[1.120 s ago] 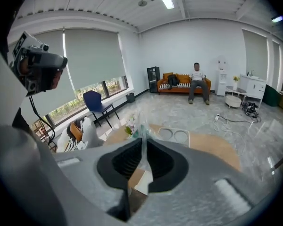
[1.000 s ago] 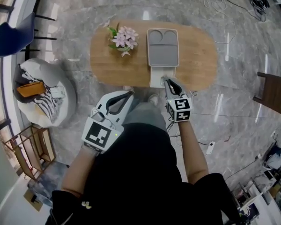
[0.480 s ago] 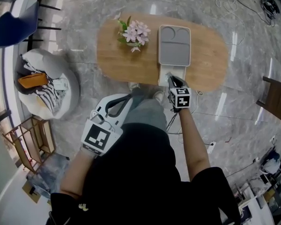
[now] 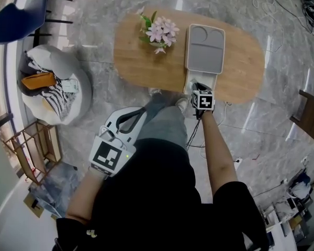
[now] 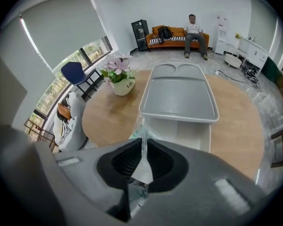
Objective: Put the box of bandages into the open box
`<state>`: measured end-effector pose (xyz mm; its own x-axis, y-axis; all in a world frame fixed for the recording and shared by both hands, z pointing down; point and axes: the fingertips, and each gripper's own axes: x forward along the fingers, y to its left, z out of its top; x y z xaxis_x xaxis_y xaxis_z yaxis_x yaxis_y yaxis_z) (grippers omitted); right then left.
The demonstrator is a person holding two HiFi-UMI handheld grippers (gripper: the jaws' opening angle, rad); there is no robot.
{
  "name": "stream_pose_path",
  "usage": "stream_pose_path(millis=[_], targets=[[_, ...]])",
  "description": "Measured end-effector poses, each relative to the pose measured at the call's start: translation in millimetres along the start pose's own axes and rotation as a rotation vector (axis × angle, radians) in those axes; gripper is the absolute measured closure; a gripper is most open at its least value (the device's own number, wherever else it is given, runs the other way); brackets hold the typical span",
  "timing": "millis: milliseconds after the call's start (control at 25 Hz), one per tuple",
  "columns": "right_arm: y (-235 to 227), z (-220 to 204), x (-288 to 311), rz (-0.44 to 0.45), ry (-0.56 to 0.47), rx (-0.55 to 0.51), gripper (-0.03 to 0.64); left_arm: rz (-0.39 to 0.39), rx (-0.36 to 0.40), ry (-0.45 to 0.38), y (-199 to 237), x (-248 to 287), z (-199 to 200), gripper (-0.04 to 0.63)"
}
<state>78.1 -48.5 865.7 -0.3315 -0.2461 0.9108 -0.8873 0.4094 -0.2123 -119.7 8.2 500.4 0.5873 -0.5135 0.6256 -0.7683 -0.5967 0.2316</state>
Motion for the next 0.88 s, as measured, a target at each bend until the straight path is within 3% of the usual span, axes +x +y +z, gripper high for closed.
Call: stream_pose_path(millis=[880], targets=[[-17,-29,58,-0.054,0.122,0.046,0.583,0.064,-0.052,0.044,16,-9,-38,0.584]])
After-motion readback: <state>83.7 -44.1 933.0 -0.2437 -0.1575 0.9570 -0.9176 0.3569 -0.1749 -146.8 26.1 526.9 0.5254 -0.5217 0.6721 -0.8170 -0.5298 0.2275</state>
